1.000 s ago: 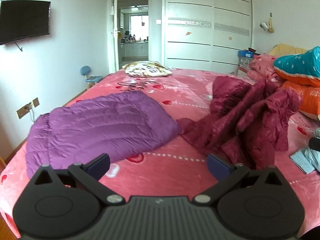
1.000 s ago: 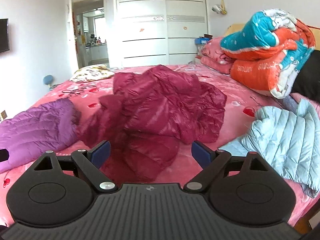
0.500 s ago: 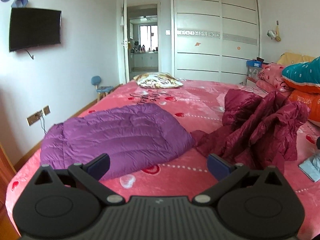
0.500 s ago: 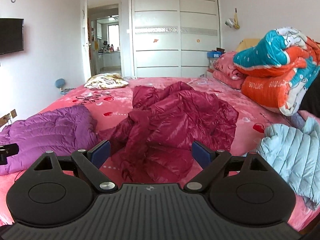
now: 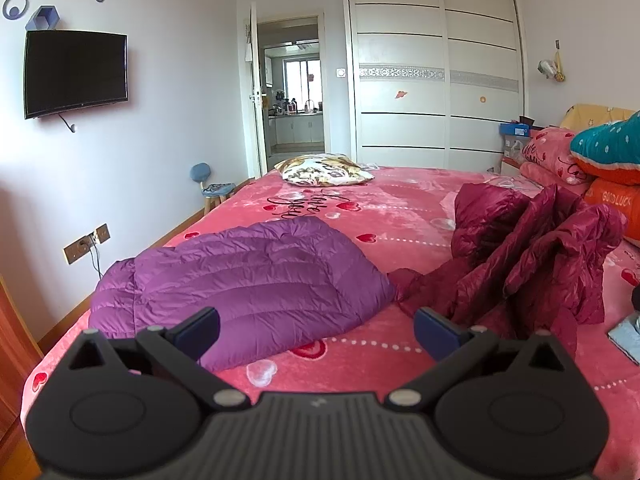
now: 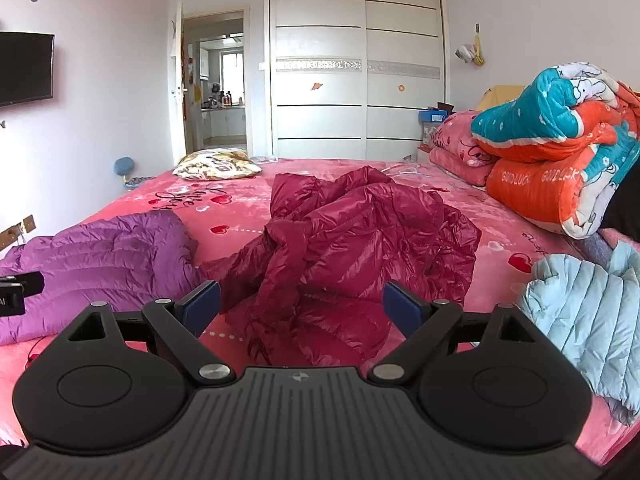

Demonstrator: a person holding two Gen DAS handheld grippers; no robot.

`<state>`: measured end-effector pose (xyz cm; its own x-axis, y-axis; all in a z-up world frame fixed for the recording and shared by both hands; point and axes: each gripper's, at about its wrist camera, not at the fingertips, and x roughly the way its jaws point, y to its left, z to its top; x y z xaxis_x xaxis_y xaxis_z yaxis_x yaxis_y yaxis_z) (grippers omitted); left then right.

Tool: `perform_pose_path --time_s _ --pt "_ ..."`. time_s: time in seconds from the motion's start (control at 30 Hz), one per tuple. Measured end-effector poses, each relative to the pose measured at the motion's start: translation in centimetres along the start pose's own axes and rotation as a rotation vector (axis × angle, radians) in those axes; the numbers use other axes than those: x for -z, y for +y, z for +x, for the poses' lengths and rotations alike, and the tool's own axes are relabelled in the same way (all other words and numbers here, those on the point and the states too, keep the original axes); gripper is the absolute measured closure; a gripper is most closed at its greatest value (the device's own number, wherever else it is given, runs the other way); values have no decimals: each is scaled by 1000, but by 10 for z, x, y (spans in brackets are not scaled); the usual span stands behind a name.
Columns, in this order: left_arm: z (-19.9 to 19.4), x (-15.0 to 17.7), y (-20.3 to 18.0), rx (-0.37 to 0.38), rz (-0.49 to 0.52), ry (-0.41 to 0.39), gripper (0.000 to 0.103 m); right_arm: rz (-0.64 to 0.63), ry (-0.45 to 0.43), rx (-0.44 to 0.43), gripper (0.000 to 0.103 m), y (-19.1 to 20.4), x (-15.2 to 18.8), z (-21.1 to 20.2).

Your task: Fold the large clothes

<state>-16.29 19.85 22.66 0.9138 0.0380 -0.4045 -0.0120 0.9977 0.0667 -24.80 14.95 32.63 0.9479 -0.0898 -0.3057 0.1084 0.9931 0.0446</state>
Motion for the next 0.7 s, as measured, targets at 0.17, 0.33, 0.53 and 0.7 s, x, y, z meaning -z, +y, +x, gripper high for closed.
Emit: perform_pose_path --time_s 0.17,0.33,0.53,0.7 --pt "0 0 -4 -24 17 -12 1 -7 -4 9 0 0 5 4" --pt "2 -1 -7 -42 28 -15 1 -12 1 5 0 1 10 9" --pt "7 -1 -14 -58 45 -20 1 -33 24 1 0 0 22 20" --pt "14 1 -25 -59 65 -16 1 -23 37 3 0 -8 29 28"
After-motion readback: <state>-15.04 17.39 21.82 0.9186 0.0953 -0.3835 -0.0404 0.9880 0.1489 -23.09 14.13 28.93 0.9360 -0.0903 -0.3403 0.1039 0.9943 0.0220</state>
